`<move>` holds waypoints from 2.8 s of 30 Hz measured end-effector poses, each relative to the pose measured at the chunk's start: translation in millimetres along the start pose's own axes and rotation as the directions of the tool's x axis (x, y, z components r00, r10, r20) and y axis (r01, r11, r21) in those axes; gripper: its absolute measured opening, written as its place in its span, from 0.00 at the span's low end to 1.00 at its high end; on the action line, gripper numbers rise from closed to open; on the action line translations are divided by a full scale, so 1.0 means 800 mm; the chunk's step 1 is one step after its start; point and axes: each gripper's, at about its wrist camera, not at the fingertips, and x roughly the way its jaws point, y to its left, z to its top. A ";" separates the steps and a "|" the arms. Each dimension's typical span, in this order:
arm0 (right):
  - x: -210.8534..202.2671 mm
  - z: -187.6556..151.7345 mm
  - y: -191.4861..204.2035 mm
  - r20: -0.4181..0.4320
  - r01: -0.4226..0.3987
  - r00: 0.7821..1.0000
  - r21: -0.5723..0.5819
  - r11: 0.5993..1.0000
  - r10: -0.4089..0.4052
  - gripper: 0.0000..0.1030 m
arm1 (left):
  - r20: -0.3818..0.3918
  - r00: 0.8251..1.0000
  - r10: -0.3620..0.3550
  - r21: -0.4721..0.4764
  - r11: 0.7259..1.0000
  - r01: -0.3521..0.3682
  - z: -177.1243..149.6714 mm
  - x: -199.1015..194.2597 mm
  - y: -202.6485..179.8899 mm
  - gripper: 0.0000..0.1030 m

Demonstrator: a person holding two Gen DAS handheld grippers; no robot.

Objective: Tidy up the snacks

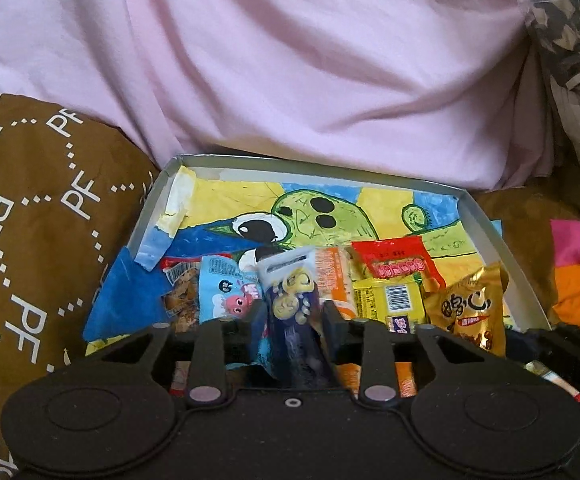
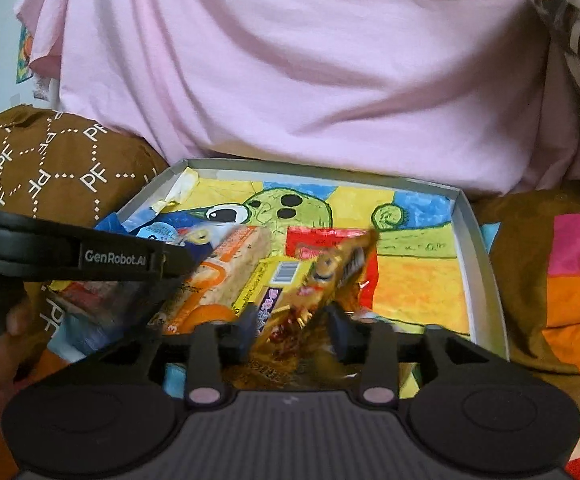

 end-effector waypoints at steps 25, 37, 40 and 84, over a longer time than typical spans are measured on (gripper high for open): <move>-0.030 -0.004 -0.001 0.110 0.045 0.993 -0.004 0.999 -0.045 0.91 | 0.086 0.996 0.031 -0.079 0.997 -0.025 -0.006 -0.024 0.021 0.81; -0.088 -0.016 0.007 0.196 0.018 0.980 0.061 0.998 -0.030 1.00 | 0.188 0.979 0.078 -0.114 0.992 -0.058 -0.028 -0.095 0.029 0.99; -0.105 -0.023 0.008 0.199 0.012 0.980 0.084 0.996 -0.028 1.00 | 0.198 0.976 0.087 -0.124 0.990 -0.063 -0.038 -0.115 0.029 0.99; -0.282 -0.123 0.059 0.175 -0.008 0.984 0.169 0.986 -0.022 1.00 | 0.187 0.966 0.179 -0.059 0.984 -0.170 -0.183 -0.307 0.037 0.99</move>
